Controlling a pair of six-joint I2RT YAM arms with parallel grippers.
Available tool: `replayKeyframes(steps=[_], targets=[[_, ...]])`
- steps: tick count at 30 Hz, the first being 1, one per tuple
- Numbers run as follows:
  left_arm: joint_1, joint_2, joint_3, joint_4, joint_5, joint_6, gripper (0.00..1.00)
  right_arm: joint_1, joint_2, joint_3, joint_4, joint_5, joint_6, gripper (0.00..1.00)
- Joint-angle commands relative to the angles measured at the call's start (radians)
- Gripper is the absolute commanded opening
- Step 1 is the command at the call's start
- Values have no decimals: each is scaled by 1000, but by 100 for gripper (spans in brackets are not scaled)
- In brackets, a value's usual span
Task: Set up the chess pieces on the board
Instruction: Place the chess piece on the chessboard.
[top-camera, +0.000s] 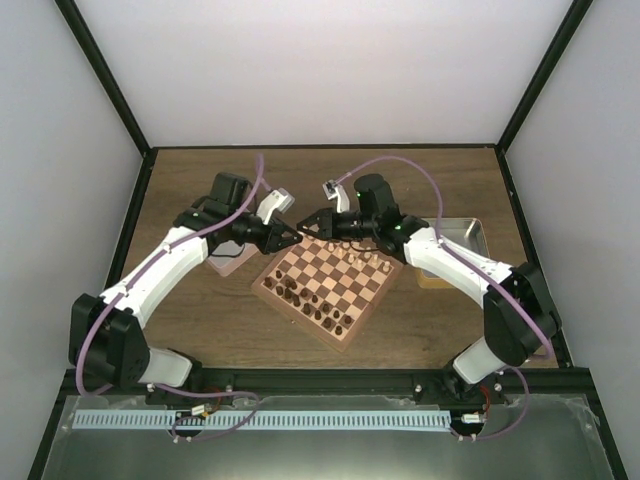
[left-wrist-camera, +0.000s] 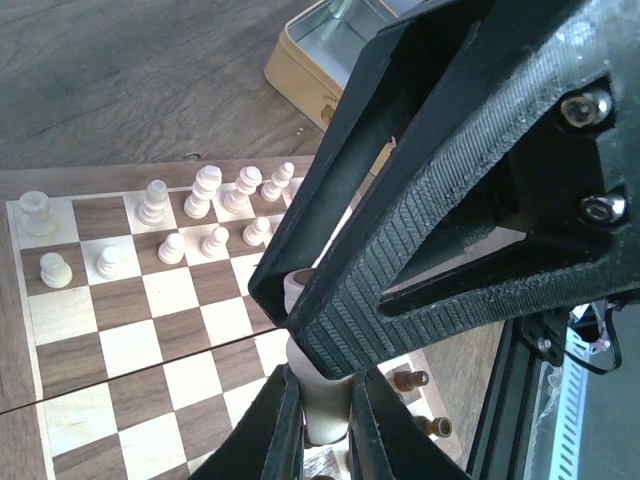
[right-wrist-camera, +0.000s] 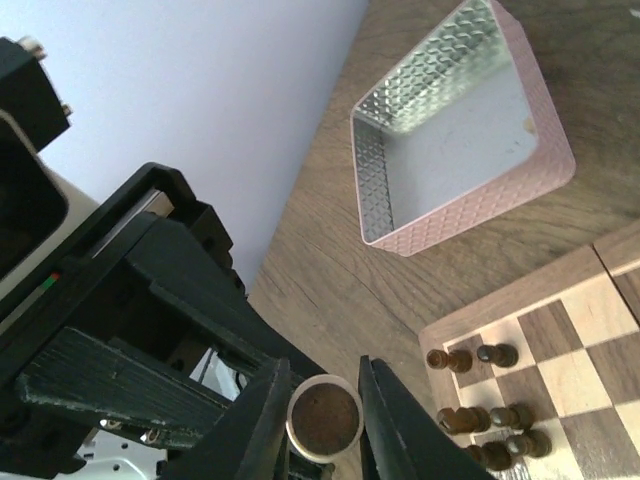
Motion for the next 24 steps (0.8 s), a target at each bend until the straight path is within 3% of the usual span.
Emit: replayKeyframes(steps=[1, 5, 8, 11, 14, 24], targets=[[-6, -35, -11, 35, 30, 8, 15, 7, -18, -5, 88, -24, 96, 16], [-6, -82, -54, 139, 38, -90, 50, 6, -85, -109, 287, 21, 288, 13], [-9, -156, -167, 400, 69, -331, 58, 6, -127, -163, 429, 50, 461, 13], [-37, -243, -291, 688, 20, -539, 59, 7, -154, -189, 506, 81, 625, 13], [-91, -311, -375, 868, -86, -615, 61, 7, -153, -210, 570, 78, 777, 13], [-163, -366, -420, 978, -306, -664, 59, 12, -151, -218, 617, 71, 935, 12]])
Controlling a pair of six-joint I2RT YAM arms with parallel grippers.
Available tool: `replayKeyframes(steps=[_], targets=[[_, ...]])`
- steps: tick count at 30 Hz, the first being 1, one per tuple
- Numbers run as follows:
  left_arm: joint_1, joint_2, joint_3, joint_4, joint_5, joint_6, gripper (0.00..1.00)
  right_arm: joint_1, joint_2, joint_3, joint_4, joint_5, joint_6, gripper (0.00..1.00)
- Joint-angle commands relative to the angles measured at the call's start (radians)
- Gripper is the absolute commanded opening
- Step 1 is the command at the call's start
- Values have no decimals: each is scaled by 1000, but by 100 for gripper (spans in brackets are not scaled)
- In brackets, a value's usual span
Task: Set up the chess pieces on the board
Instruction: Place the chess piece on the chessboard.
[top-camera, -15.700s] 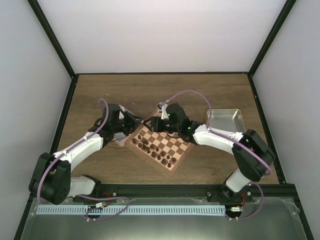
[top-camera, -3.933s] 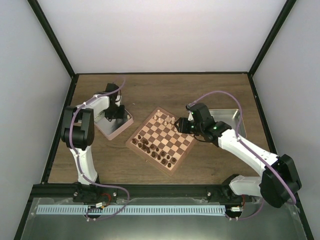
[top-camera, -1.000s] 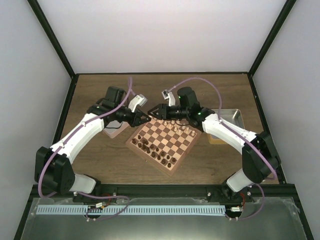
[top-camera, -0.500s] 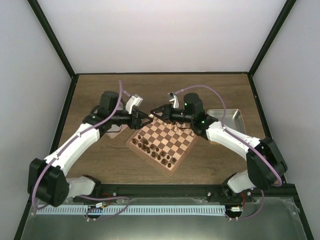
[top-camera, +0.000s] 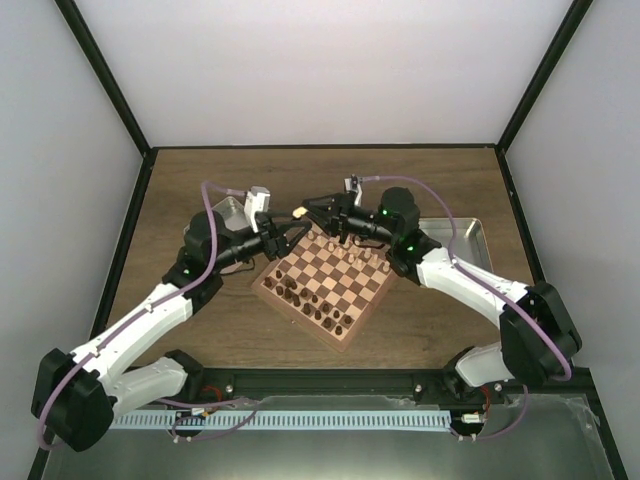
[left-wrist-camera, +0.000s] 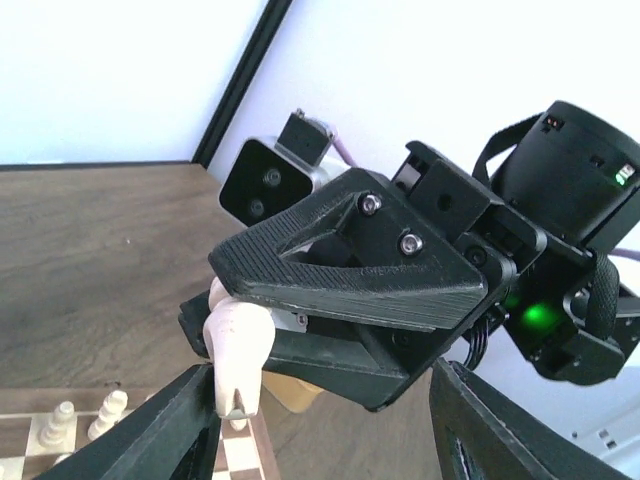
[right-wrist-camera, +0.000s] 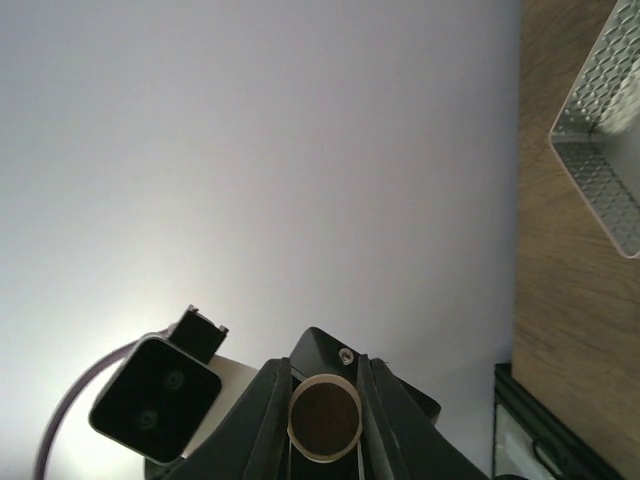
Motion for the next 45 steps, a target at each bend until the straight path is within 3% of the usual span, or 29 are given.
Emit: replayKeyframes(steps=[1, 10, 14, 22, 27, 36, 39, 41, 45], targets=[[-26, -19, -22, 129, -120, -43, 58, 9, -10, -15, 71, -2, 109, 13], [-48, -40, -50, 176, -264, -48, 39, 9, 6, -35, 121, -40, 166, 12], [-51, -45, -61, 184, -261, -47, 25, 9, 7, -45, 136, -38, 190, 11], [-93, -39, -89, 200, -278, -52, 38, 8, 36, -44, 240, -9, 270, 10], [-96, -55, -106, 237, -295, -52, 24, 9, 40, -73, 290, -8, 313, 11], [-102, -63, -117, 282, -304, -29, 14, 10, 47, -84, 310, -26, 345, 10], [-103, -61, -104, 278, -308, -15, 5, 10, 40, -89, 299, -28, 337, 10], [-102, -60, -96, 269, -314, -14, 4, 10, 34, -90, 278, -27, 315, 14], [-101, -55, -40, 95, -357, 22, 4, -14, 14, -101, 212, -12, 183, 43]])
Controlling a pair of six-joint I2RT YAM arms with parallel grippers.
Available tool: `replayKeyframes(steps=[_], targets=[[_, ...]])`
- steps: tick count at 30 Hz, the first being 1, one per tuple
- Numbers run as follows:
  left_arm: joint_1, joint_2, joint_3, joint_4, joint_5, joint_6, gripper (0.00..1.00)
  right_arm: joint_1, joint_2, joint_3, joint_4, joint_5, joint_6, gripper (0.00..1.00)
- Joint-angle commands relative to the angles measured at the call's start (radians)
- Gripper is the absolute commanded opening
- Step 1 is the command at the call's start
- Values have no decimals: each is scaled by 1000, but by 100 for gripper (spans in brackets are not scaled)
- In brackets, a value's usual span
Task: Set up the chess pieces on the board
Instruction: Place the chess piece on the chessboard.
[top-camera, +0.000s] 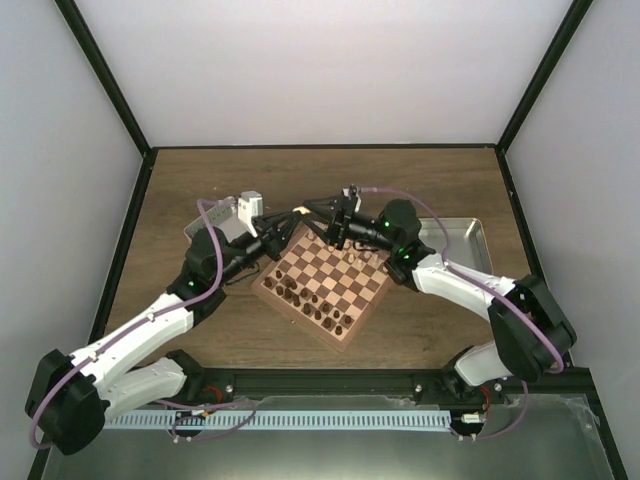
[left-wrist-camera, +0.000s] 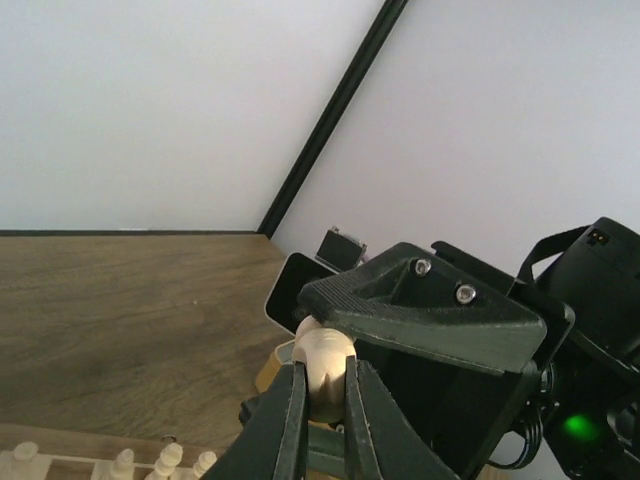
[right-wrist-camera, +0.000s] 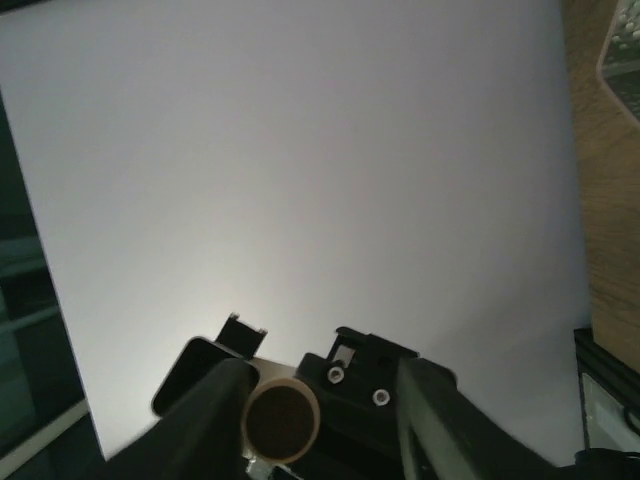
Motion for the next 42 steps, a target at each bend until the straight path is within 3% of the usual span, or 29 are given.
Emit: replayKeyframes(steps=[1, 4, 7, 14, 20, 28, 37, 42], targets=[[-7, -5, 92, -182, -35, 60, 4, -36, -34, -10, -83, 8, -164, 50], [-6, 25, 171, -425, -56, 128, 4, -86, -100, -37, -212, 66, -345, 62], [-6, 78, 244, -621, -69, 183, 4, -119, -191, -44, -463, 186, -526, 67], [-20, 381, 513, -963, -83, 273, 4, -139, -420, -91, -796, 579, -761, 67], [-32, 690, 816, -1226, -160, 268, 4, -139, -541, -112, -938, 715, -833, 67], [-37, 929, 1024, -1302, -178, 269, 4, -139, -603, -155, -981, 735, -833, 67], [-35, 1118, 1224, -1388, -243, 295, 6, -139, -605, -170, -979, 708, -833, 67], [-31, 1164, 1262, -1405, -268, 300, 6, -139, -610, -174, -984, 714, -834, 67]])
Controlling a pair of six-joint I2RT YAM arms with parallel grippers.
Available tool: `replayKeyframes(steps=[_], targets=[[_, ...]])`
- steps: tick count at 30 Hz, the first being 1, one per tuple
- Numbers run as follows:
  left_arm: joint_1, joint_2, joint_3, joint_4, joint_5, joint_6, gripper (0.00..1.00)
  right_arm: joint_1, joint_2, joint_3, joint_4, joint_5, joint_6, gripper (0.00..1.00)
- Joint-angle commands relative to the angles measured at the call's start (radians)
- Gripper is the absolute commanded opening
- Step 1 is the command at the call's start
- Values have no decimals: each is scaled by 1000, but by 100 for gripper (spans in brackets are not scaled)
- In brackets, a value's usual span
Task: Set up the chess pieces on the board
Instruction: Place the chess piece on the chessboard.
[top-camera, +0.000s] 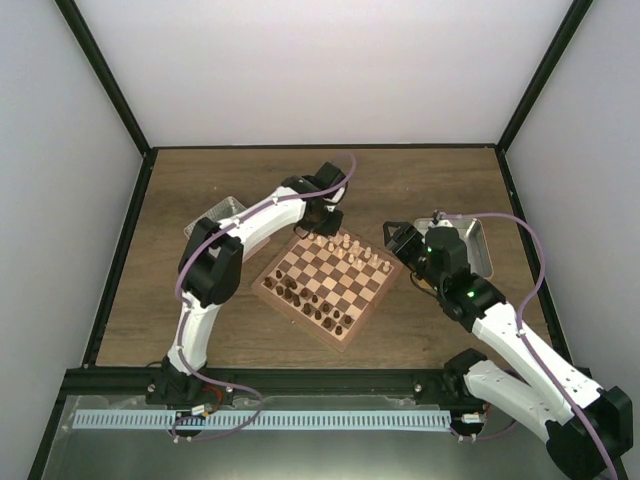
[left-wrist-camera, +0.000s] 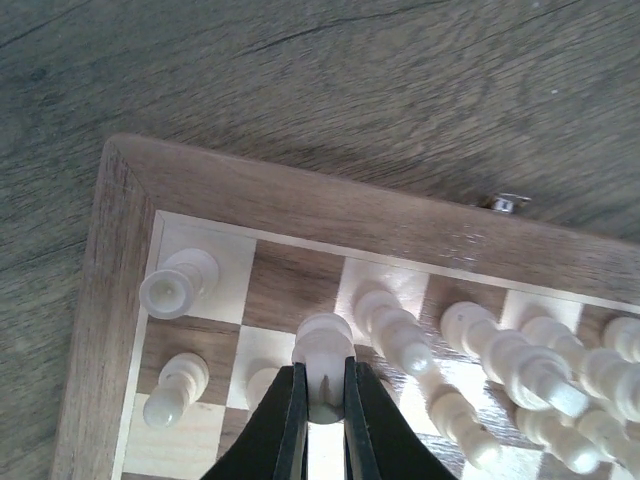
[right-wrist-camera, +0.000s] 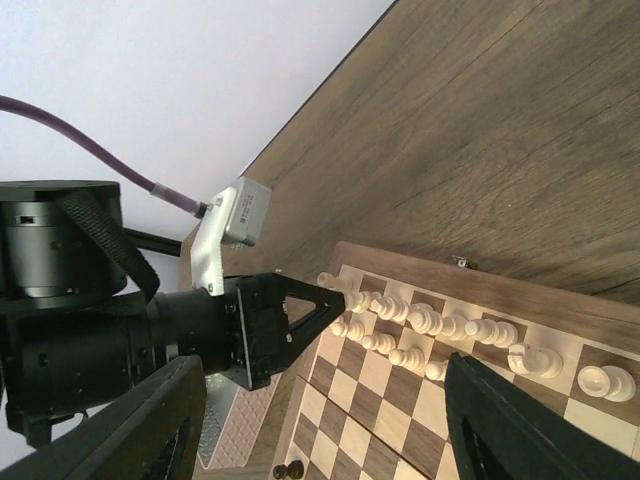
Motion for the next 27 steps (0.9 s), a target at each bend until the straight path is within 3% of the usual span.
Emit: replayKeyframes(steps=[1, 16, 27], targets=[[2, 39, 49, -56, -45, 18, 6, -7, -16, -6, -5, 25, -16, 67], [10, 110, 95, -61, -65, 40, 11, -7, -1, -11, 4, 4, -10, 67], [12, 104, 103, -56, -42, 51, 20, -7, 13, -8, 17, -13, -10, 67]])
